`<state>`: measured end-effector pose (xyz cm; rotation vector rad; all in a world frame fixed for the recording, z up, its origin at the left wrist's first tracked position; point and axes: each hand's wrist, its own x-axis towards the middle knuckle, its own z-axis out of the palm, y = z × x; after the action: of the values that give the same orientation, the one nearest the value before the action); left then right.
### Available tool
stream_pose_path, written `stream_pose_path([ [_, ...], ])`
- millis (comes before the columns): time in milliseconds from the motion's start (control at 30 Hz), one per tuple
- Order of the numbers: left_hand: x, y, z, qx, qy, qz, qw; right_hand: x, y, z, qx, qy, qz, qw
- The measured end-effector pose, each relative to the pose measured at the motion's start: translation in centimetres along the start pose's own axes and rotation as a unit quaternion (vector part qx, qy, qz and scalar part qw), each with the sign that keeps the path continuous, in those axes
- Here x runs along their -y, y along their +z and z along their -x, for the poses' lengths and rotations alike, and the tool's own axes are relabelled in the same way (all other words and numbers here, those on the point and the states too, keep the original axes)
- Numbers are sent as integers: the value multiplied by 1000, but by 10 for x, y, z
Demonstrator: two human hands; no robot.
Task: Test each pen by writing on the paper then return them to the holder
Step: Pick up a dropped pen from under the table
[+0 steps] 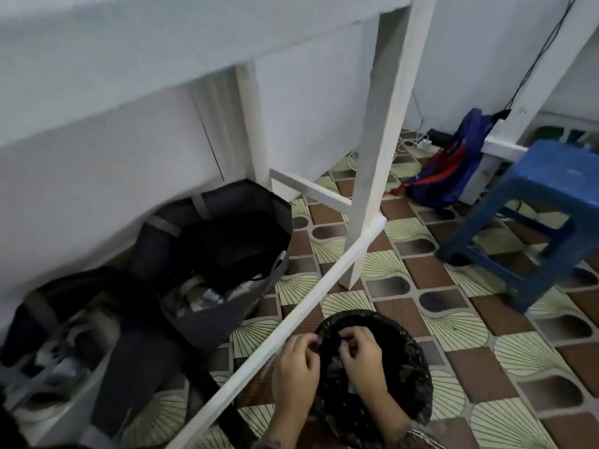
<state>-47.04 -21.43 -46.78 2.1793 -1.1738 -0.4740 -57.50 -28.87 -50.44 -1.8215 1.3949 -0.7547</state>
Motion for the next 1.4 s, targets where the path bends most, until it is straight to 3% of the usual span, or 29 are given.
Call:
stream_pose_path([
  [333,-119,-192,11,-180,-14,107,978,244,-80,-2,31,-168,-107,979],
  [500,-174,-292,26,-300,-1,135,944,362,-116,7,45,-254,-170,951],
  [700,-205,-391,41,-394,9,108,913,466,-132,21,103,-290,-232,923],
  [1100,-137,-524,19,-500,-82,71,859,600,-43,20,201,-346,-255,880],
  [1400,-60,-597,-9,-514,-146,-45,844,661,42,2,218,-359,-237,876],
])
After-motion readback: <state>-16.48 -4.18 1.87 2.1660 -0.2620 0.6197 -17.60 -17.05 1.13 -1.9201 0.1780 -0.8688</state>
